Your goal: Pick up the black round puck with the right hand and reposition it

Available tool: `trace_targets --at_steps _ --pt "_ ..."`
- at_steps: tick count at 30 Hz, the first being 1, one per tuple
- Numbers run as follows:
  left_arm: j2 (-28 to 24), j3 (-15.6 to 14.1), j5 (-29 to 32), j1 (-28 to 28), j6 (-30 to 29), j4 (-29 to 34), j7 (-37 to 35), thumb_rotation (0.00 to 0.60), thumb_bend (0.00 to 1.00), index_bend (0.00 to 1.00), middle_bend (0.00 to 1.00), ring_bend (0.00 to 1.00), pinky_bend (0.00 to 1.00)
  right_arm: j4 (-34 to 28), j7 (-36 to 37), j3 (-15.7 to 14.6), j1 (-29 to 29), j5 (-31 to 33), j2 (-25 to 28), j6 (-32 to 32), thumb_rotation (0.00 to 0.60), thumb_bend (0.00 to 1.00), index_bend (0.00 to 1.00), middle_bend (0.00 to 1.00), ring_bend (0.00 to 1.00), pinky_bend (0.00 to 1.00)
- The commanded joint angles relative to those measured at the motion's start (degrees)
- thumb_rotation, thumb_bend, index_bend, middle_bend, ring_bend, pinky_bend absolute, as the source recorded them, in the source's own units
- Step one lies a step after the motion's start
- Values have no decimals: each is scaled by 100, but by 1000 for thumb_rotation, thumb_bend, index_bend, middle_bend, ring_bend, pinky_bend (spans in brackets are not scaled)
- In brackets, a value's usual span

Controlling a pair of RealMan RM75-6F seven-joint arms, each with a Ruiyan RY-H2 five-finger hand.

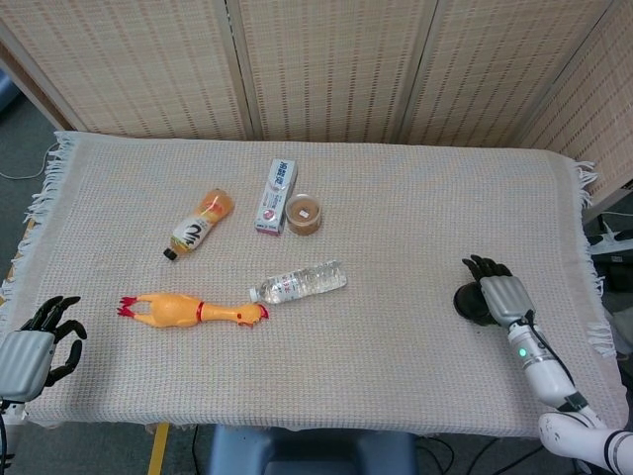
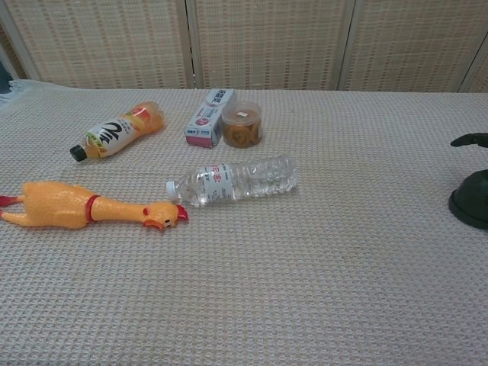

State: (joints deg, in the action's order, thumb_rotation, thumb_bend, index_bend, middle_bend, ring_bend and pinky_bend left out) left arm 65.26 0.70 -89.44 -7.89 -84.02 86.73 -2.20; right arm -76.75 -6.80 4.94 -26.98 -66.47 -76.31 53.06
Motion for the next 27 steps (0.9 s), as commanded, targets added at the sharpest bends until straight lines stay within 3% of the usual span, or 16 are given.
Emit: trace_targets --at_steps 1,8,17,22,27 --pt "-1 -1 -4 2 -5 1 -5 600 521 524 160 117 409 30 135 5 89 -177 -97 196 600 184 259 146 54 223" --pt "-7 4 2 2 -5 -1 -20 600 522 527 160 117 409 172 6 38 92 -47 -196 158 600 184 359 277 207 318" --pt "-7 1 4 -1 7 2 -6 600 520 525 160 117 408 426 0 168 220 -278 -489 804 600 184 603 442 440 564" --pt "-6 0 8 0 13 5 -2 600 521 524 160 117 408 559 137 215 280 -458 -581 1065 600 184 642 472 473 586" --pt "-2 3 11 0 10 3 5 600 521 523 160 117 409 245 414 254 346 -668 -449 1268 600 184 642 474 475 592"
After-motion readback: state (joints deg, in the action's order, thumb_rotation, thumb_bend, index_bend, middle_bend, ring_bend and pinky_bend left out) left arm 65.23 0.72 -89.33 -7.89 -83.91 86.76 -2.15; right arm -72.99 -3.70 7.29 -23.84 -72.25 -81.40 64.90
